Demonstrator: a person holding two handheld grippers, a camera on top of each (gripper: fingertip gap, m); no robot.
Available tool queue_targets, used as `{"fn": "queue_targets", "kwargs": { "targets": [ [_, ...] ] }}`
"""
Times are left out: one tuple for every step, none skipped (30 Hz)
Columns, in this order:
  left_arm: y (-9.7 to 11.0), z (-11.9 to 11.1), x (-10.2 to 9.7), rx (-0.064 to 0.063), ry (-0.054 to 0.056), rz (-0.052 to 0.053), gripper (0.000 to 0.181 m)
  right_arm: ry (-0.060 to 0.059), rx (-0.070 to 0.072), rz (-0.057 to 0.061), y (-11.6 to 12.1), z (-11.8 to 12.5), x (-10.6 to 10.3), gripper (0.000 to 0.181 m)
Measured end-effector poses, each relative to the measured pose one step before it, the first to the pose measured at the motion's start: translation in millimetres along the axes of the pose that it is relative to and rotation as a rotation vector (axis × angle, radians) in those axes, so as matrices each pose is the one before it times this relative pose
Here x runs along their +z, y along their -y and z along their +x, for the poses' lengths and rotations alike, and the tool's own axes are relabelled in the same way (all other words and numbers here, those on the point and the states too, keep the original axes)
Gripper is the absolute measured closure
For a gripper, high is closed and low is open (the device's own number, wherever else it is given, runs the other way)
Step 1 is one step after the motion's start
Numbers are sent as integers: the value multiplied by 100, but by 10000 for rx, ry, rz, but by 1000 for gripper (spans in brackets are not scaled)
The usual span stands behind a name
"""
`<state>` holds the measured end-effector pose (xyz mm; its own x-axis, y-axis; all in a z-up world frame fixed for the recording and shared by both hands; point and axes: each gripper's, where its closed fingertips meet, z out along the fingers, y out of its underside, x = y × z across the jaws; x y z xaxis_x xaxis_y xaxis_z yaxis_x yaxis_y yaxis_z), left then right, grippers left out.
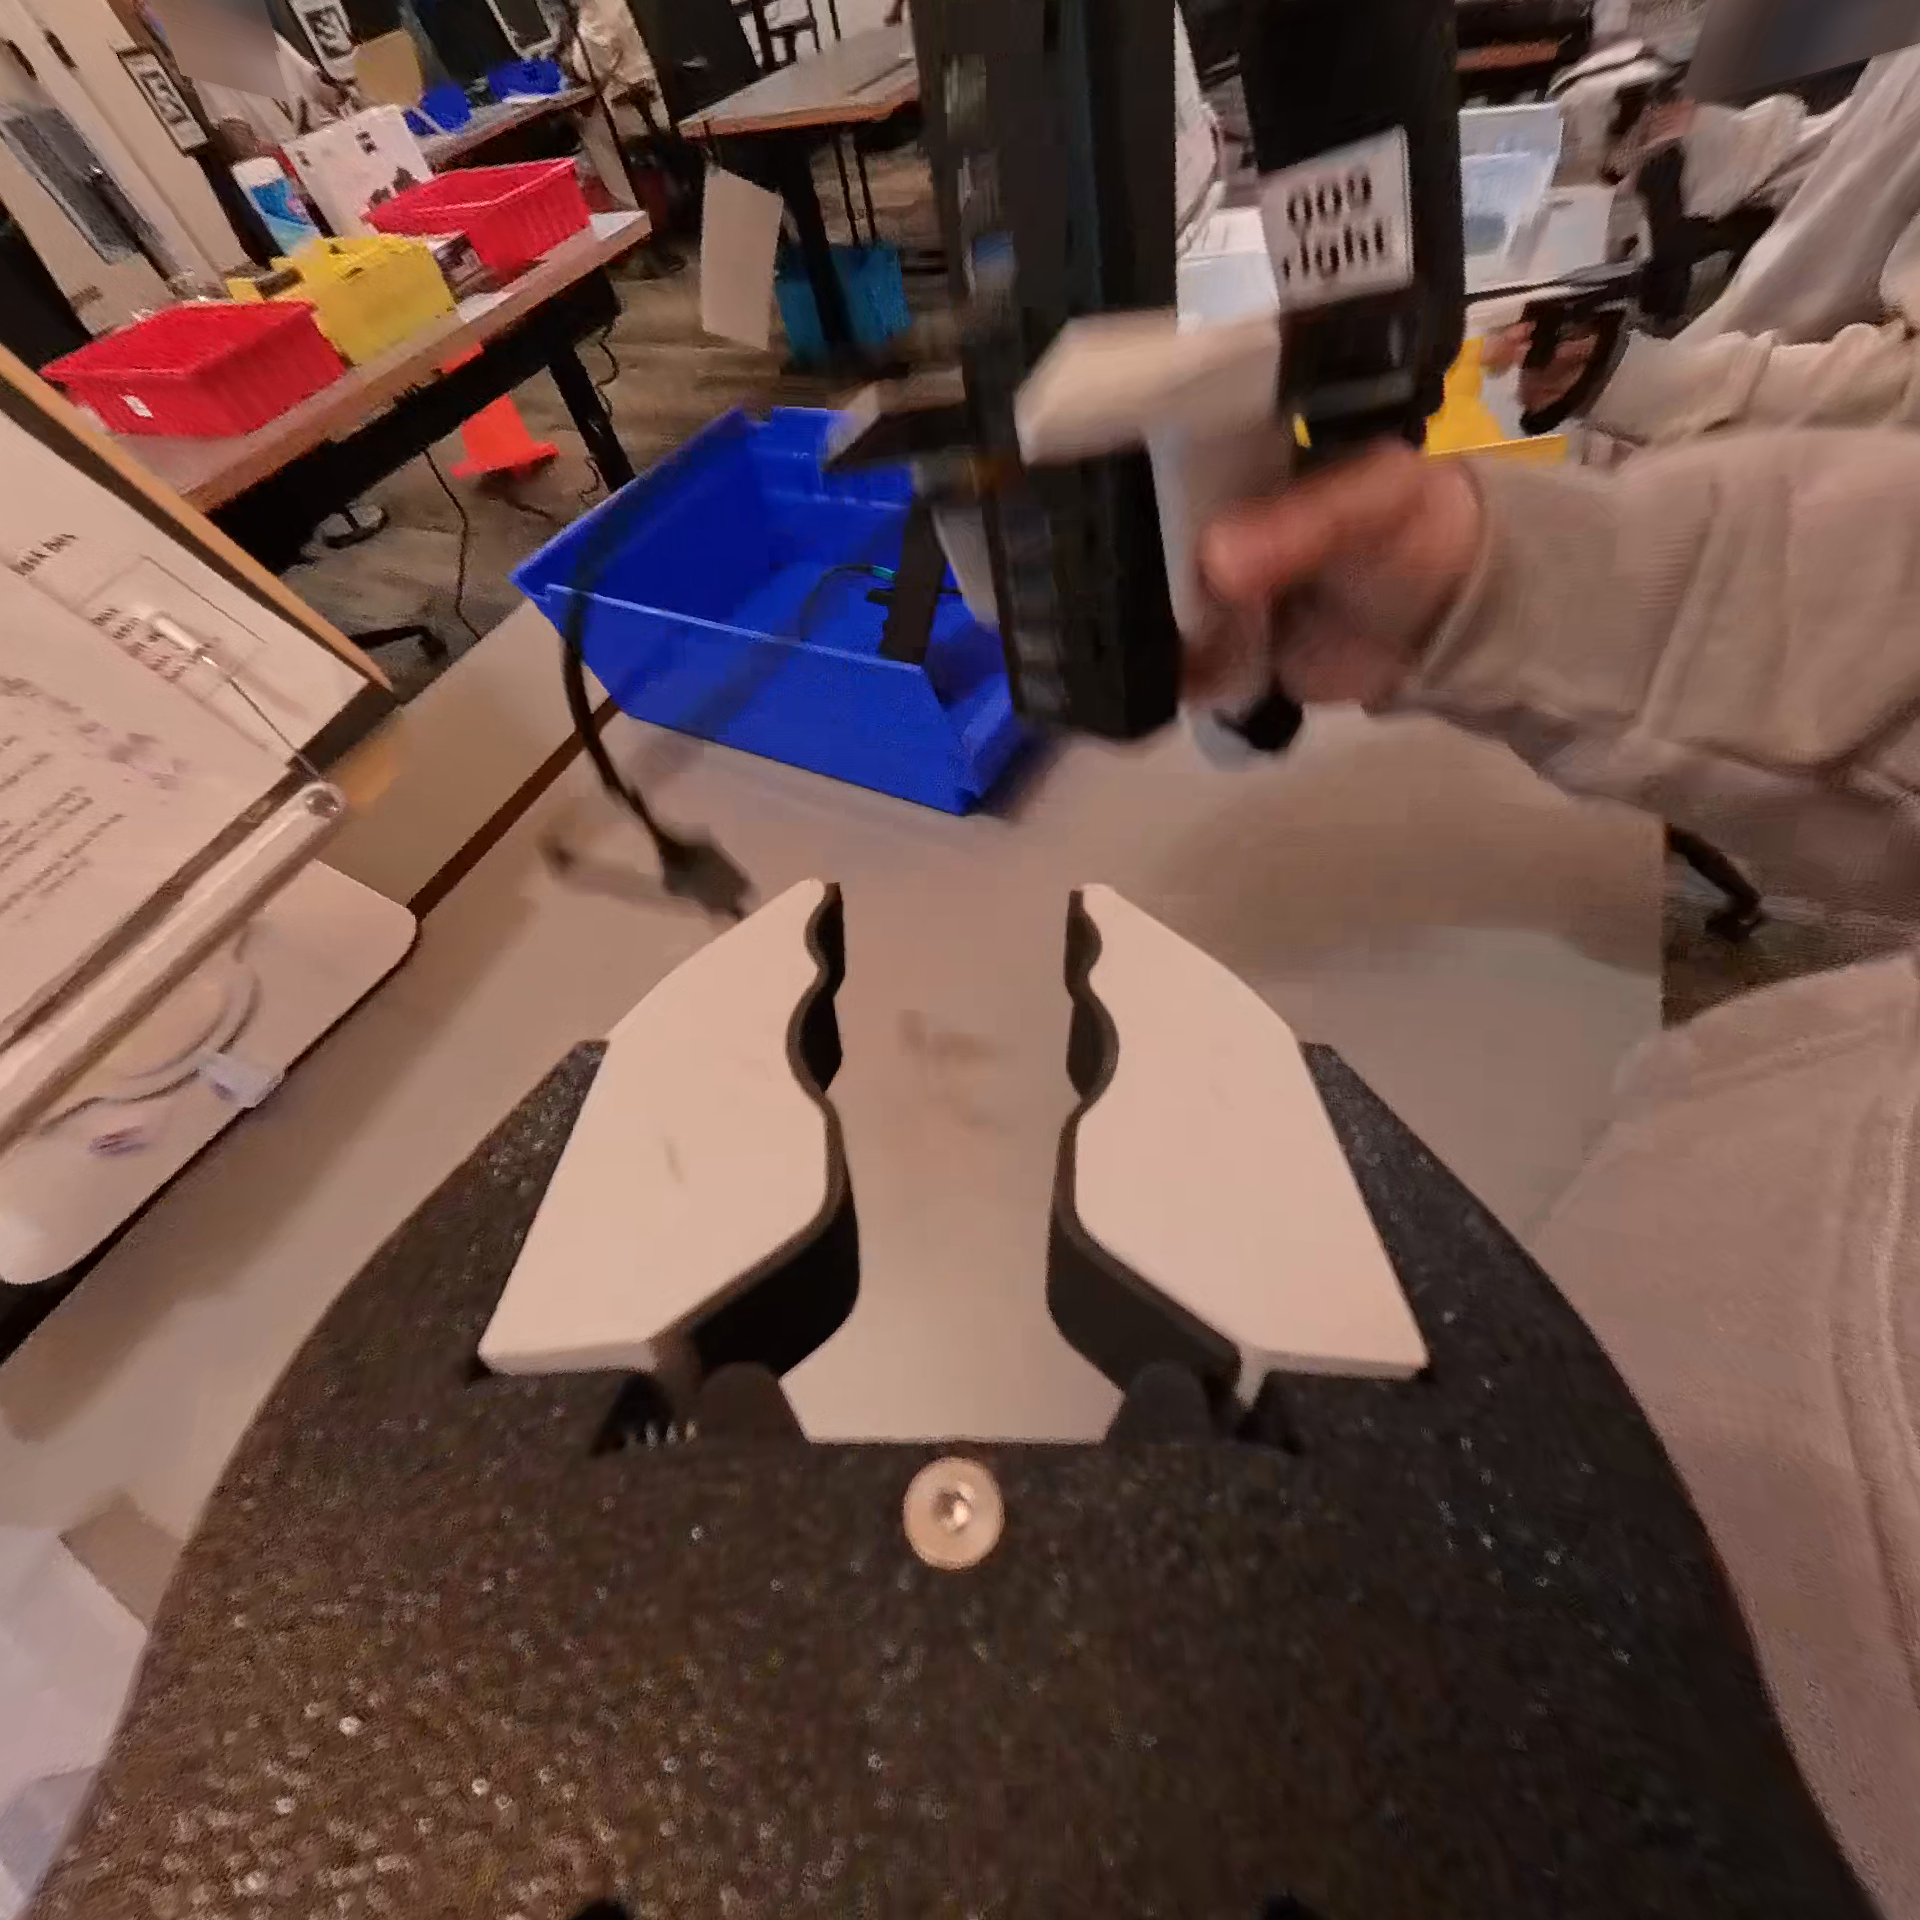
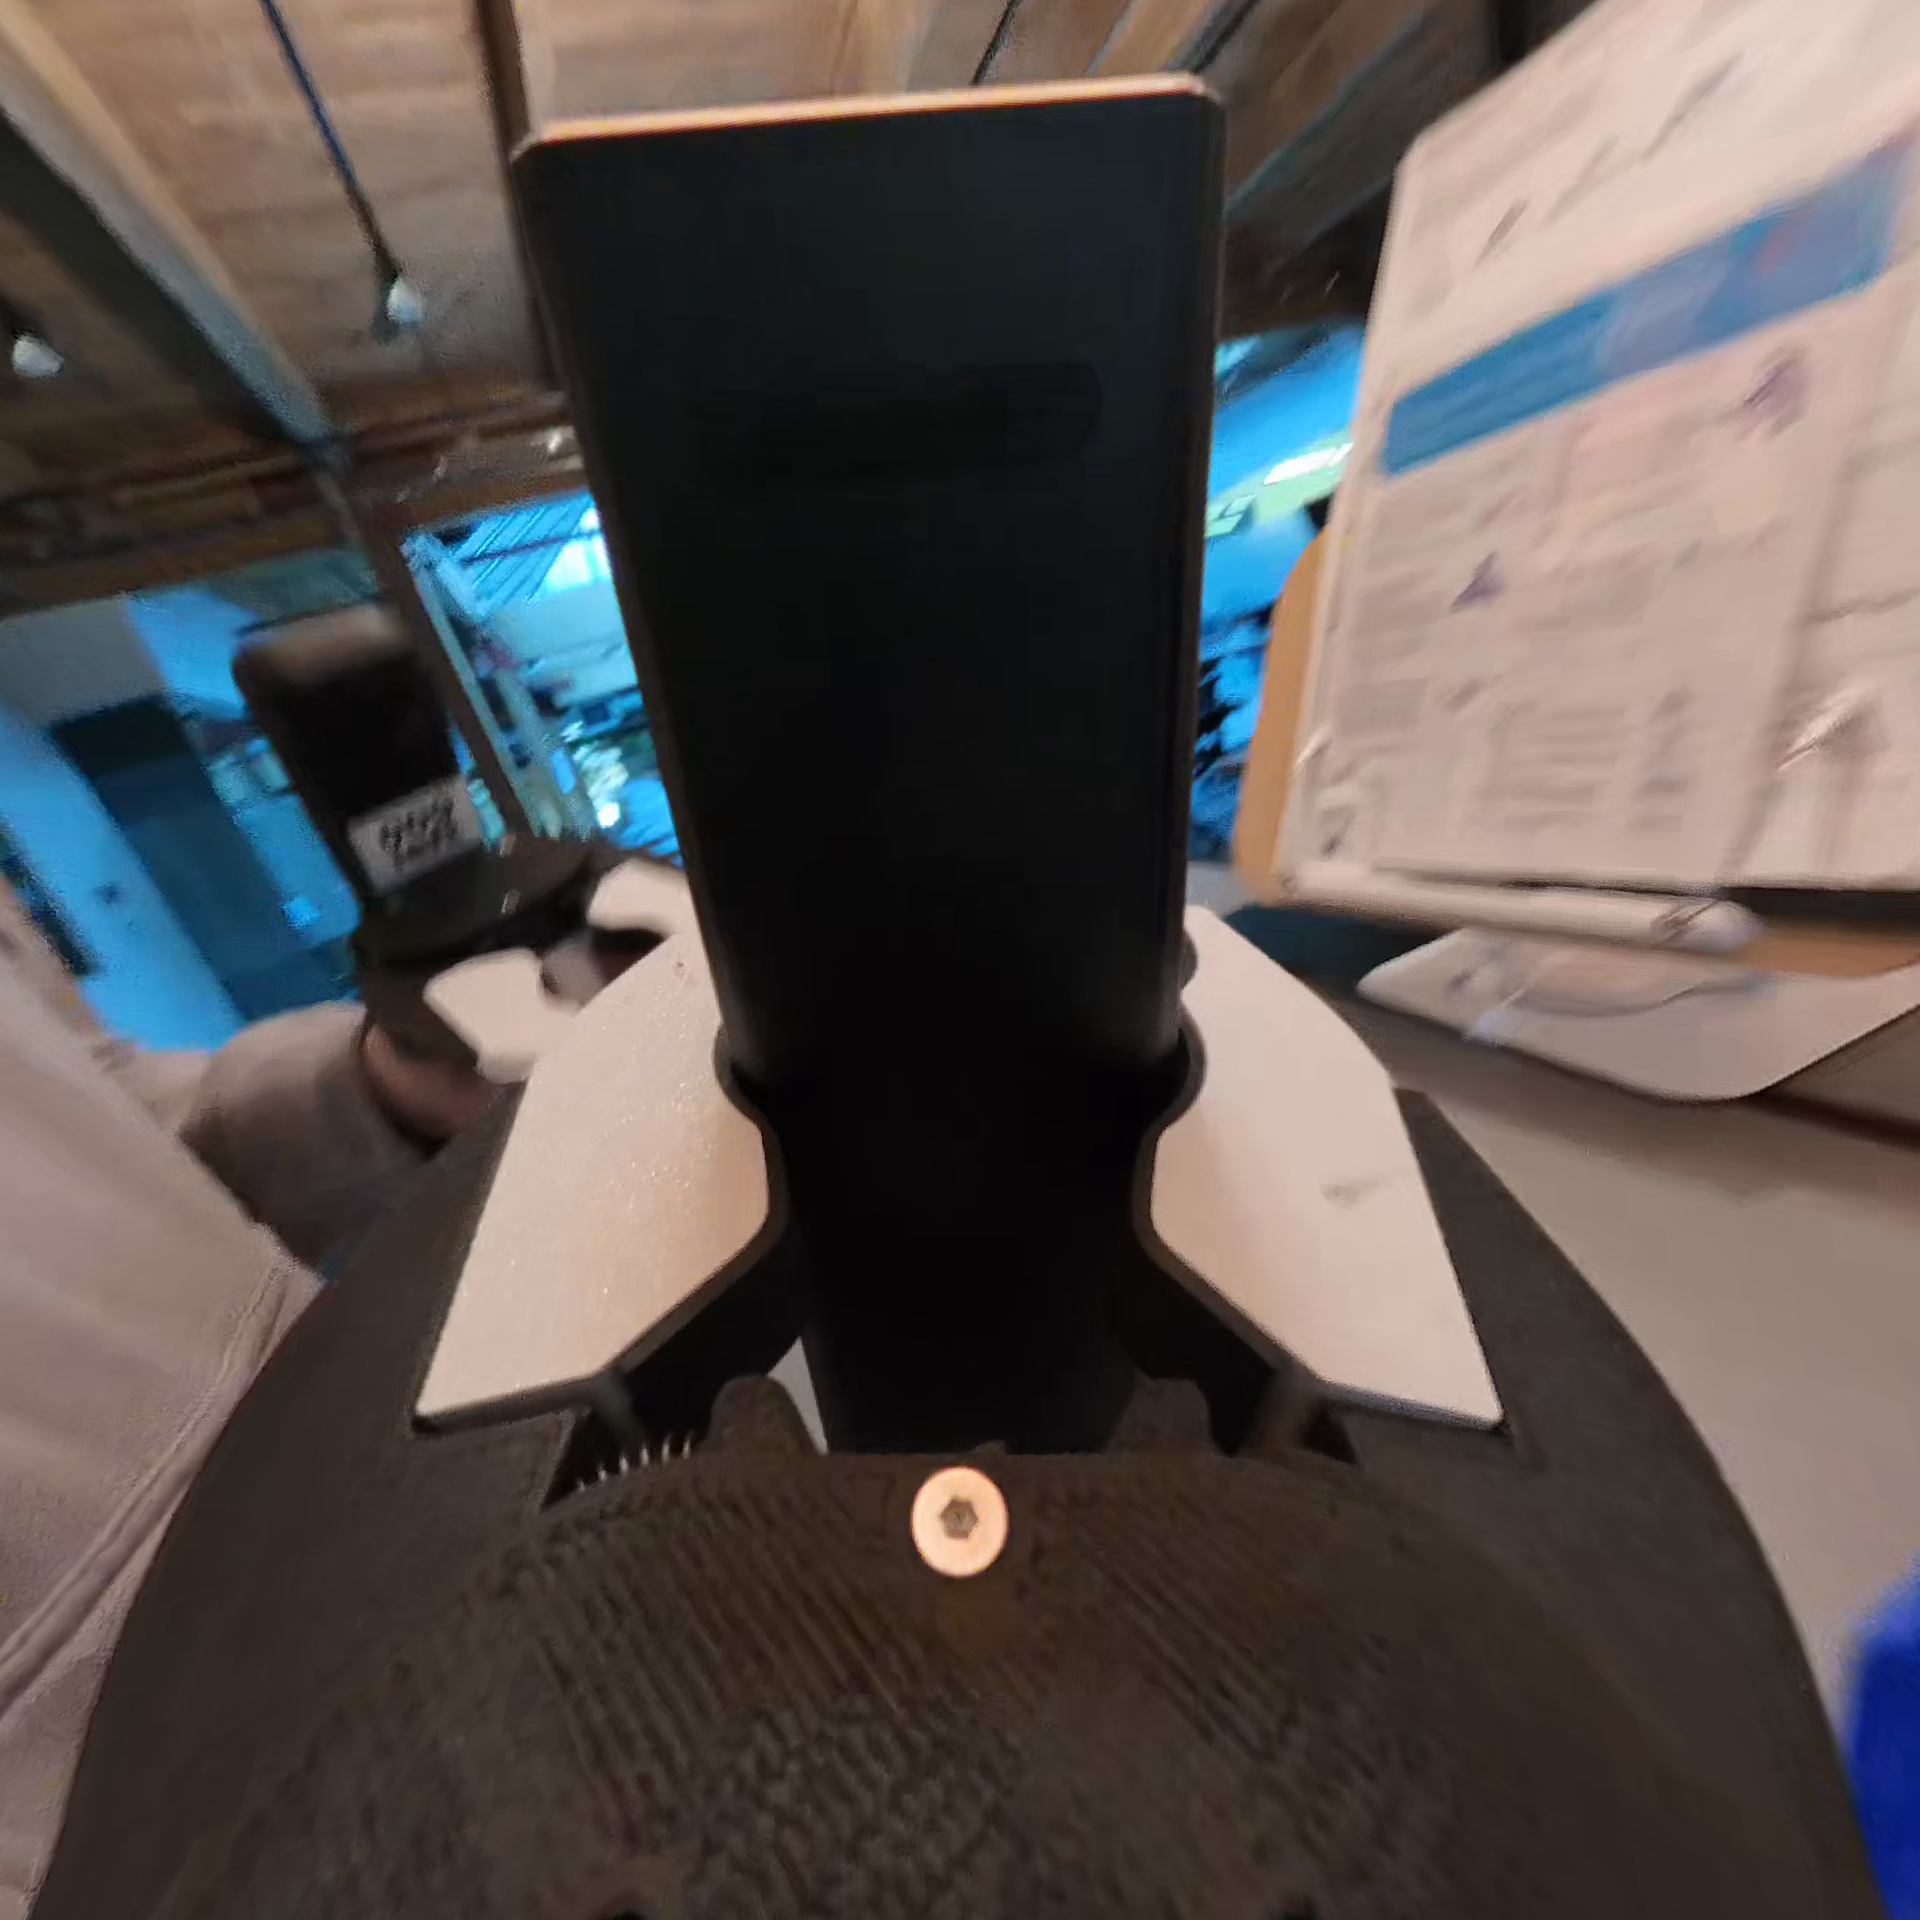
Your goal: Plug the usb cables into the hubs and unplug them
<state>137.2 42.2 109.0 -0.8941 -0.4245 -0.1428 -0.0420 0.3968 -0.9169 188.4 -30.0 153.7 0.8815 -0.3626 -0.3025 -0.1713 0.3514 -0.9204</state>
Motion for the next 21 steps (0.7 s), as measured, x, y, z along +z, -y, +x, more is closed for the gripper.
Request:
{"fn": "queue_targets", "kwargs": {
  "targets": [
    [-861,185,-218,-151,-103,-111,142,-198,-241,417,1959,689,-703,107],
    [-1074,104,-91,-215,-50,-227,142,-175,-230,348,1895,782,-590,107],
    [-1087,228,0,-217,-139,-252,141,-456,-360,371,1892,1205,-519,107],
    [-891,421,32,-199,-271,-184,141,-505,-434,294,1693,1433,-409,107],
    [-650,403,55,-183,-241,-95,141,-101,-308,129,1332,1151,-266,107],
    [-482,215,70,-135,-108,-51,141,-274,-154,0,1004,1468,-145,107],
    [-346,109,93,-80,-54,-25,141,-752,-71,-64,672,2078,-23,107],
    [-251,116,120,-61,-106,-12,142,-805,84,-230,159,2246,142,107],
    [-202,120,159,-78,-146,-20,142,-622,135,-364,-306,2100,295,107],
    [-151,48,171,-121,-119,-14,143,-747,10,-258,-439,2152,343,107],
    [-53,-16,170,-176,-75,25,144,-759,-147,-338,-752,2053,459,107],
    [-4,-5,168,-197,-76,49,144,-552,-119,-654,-1262,1733,642,107],
    [-63,49,172,-170,-106,18,145,-647,-51,-729,-1454,1621,743,107],
    [-157,33,180,-125,-92,-50,145,-753,165,-800,-1618,1472,804,108],
    [-234,-20,151,-77,-39,-100,145,-526,231,-715,-1498,992,848,108],
    [-248,-24,112,-23,-19,-123,145,-269,7,-356,-1103,512,815,108],
    [-246,-14,85,29,-15,-136,145,-303,7,-496,-1272,432,730,108],
    [-228,-31,32,62,11,-130,145,-383,230,-587,-1279,387,604,108],
    [-214,-63,-9,65,43,-126,145,-171,246,-441,-1053,81,560,108],
    [-213,-101,-17,42,59,-126,146,-34,162,-382,-938,-71,554,107],
    [-211,-100,-13,13,40,-120,146,-178,123,-296,-798,141,482,107]
  ]
}}
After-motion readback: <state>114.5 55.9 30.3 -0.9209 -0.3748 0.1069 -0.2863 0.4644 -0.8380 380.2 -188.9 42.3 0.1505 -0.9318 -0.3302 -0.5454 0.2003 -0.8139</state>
